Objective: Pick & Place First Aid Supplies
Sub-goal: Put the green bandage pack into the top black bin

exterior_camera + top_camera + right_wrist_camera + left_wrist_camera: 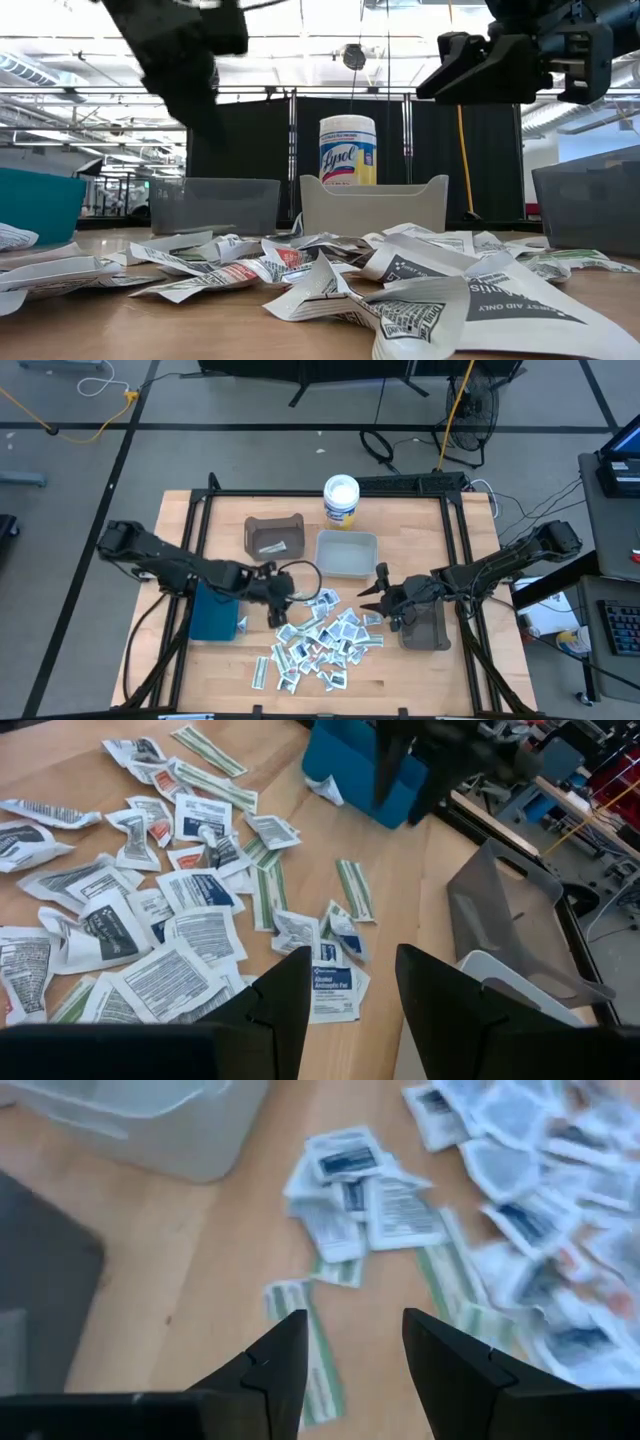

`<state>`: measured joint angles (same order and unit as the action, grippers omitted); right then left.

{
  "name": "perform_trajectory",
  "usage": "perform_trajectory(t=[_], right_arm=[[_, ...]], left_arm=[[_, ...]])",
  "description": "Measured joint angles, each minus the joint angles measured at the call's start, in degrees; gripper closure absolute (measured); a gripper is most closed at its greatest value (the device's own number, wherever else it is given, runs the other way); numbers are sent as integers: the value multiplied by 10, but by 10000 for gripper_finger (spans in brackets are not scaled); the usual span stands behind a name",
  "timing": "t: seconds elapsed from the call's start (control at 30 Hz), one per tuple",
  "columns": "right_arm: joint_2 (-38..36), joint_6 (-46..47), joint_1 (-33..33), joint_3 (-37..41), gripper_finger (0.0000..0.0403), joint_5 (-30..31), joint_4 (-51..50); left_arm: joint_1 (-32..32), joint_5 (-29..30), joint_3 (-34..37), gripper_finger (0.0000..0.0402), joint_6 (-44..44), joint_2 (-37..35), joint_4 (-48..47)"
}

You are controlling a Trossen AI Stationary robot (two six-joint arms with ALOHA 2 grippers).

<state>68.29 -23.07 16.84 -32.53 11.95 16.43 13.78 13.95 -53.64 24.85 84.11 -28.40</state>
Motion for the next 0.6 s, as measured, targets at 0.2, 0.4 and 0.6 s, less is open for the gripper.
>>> perform_trajectory(t=[0.2,0.4,0.6], right_arm=[[0,8,0,0,261,0,-7],[0,9,1,0,261,0,-20],[0,5,1,0,261,0,-23]], left_arm=[[-18,15,-2,231,67,54,12],[-50,-12,-3,231,157,87,28],[-57,-31,-3,231,178,90,24]])
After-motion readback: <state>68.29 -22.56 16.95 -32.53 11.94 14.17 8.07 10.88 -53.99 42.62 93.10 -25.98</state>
